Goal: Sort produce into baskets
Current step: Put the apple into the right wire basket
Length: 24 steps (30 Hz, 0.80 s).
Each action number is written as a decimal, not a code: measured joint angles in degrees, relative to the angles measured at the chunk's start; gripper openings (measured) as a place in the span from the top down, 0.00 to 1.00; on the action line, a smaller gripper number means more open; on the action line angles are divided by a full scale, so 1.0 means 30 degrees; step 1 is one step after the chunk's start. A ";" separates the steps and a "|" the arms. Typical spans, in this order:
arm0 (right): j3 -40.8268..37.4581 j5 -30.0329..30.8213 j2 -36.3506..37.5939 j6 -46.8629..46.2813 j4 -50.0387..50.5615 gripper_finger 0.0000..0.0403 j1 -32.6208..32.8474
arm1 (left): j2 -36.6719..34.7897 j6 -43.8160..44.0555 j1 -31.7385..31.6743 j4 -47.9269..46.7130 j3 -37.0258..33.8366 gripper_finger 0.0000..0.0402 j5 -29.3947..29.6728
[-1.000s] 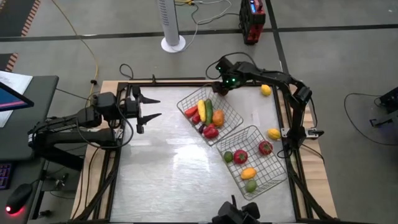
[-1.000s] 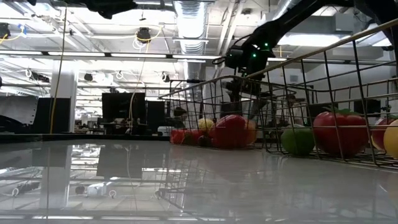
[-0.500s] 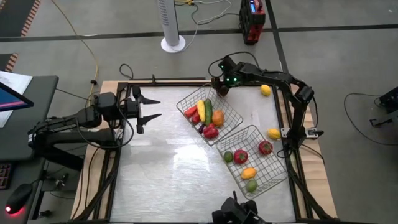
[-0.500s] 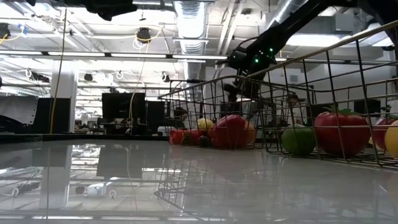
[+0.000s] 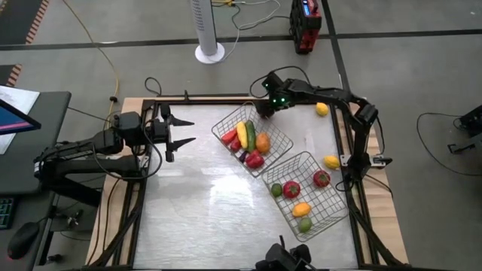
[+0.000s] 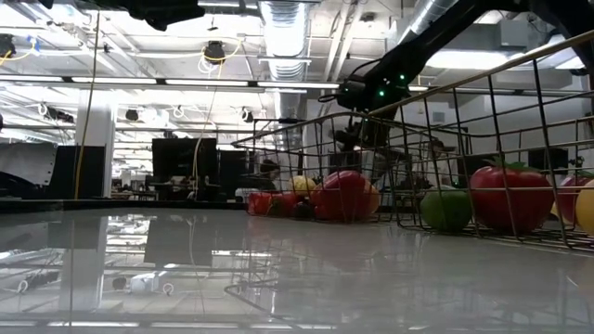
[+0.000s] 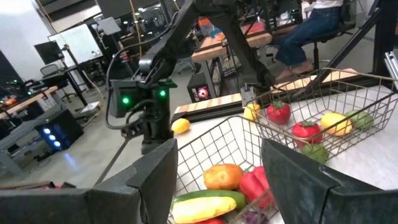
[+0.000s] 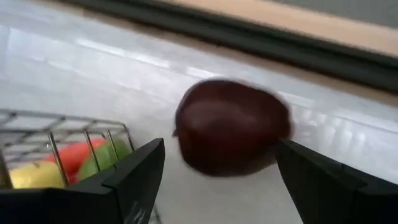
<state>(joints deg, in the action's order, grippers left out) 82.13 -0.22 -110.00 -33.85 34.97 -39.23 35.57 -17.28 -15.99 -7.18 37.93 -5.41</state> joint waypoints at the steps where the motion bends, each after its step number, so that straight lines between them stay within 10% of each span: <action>1: 0.0000 -0.0004 0.0004 0.0074 0.0074 0.17 0.0029 | -0.0001 0.0000 0.0000 0.0007 0.0000 0.45 0.0000; 13: 0.0015 0.2505 0.0015 0.1631 0.0169 0.17 0.0287 | -0.0004 0.0000 0.0000 0.0022 0.0000 0.45 0.0000; 24: 0.0644 0.2597 0.0080 0.9399 -0.0577 0.10 0.0731 | 0.0001 -0.0154 0.0000 -0.0103 0.0000 0.45 0.0001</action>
<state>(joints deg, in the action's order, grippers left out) 84.06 7.57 -109.75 -5.65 33.24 -37.04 35.57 -17.74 -15.99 -7.49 37.93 -5.41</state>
